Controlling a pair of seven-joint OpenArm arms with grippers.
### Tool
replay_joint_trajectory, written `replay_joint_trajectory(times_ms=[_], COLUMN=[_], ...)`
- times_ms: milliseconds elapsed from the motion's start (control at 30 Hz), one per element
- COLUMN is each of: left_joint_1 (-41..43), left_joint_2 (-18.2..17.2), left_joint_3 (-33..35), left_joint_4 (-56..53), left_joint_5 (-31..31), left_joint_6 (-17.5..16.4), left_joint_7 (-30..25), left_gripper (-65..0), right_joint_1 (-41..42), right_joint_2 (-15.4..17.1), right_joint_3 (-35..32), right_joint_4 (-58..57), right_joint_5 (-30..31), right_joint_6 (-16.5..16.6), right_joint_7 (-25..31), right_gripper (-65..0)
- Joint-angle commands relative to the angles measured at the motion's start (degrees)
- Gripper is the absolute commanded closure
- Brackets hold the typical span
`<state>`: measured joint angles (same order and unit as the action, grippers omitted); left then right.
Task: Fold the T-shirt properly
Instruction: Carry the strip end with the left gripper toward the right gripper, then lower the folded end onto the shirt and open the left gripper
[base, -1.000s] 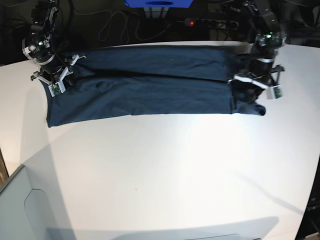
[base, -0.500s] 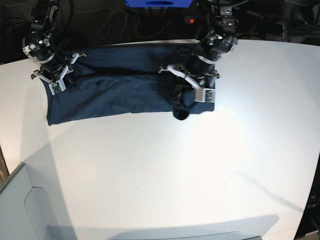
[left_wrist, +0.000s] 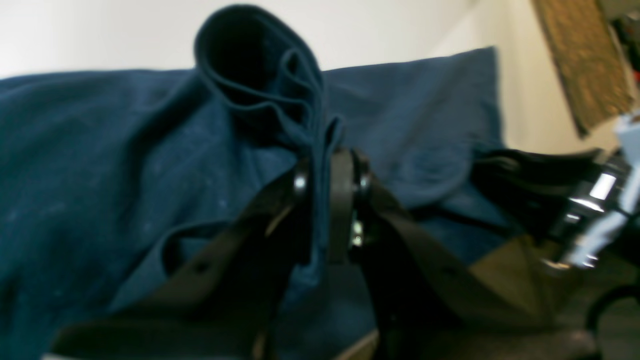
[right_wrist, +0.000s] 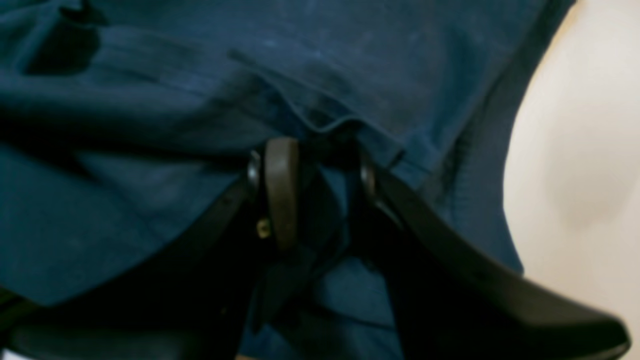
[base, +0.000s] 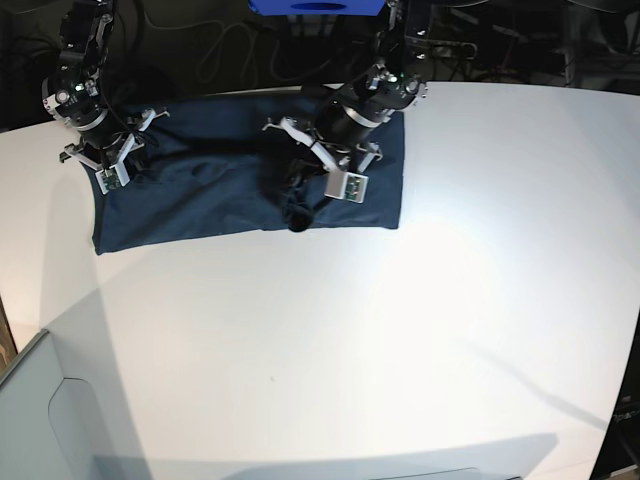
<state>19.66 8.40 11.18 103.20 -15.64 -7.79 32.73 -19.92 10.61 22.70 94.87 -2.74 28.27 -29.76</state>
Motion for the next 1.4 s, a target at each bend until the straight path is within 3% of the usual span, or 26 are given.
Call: replay_joint_trajectory(times_ms=[0,767,867,967,1133,1367], left_joint_1=[-0.9,-7.0,-7.0,-7.2,-7.1,-5.0], left_joint_2=[0.3,0.3,0.3,-2.0,-4.2,-7.0], left_joint_3=[1.0,4.0,5.8,9.6,14.3,9.9], left_joint_4=[0.8,-4.1,-4.1,-4.1,-1.7,6.4], left_joint_5=[-0.8,-0.8,-0.8,-1.3,-1.4,-1.4], left_joint_6=[-0.5,-0.4,3.0,5.8,6.7,6.7], left_joint_7=[-1.6,-1.0,-1.0,-1.3,-1.6,-1.6], left_gripper=[0.0,0.0,-10.5,-17.6,-21.8,-22.4], right_joint_1=[0.0,-0.3,-0.3,-0.3,-0.3,0.1], right_joint_2=[0.8,0.9,0.9,0.9,0.9,0.9], right_joint_3=[0.3,0.3,0.3,0.3,0.3,0.3], right_joint_4=[1.0,0.9,1.0,1.1,1.1,1.1], right_joint_5=[0.6,0.6,0.6,0.6,0.6,0.6], right_joint_6=[0.3,0.3,0.3,0.3,0.3,0.3], right_joint_7=[0.9,0.9,0.9,0.9,0.9,0.9], right_gripper=[-13.5,-13.5,-13.5,-13.5,-13.5,-13.5])
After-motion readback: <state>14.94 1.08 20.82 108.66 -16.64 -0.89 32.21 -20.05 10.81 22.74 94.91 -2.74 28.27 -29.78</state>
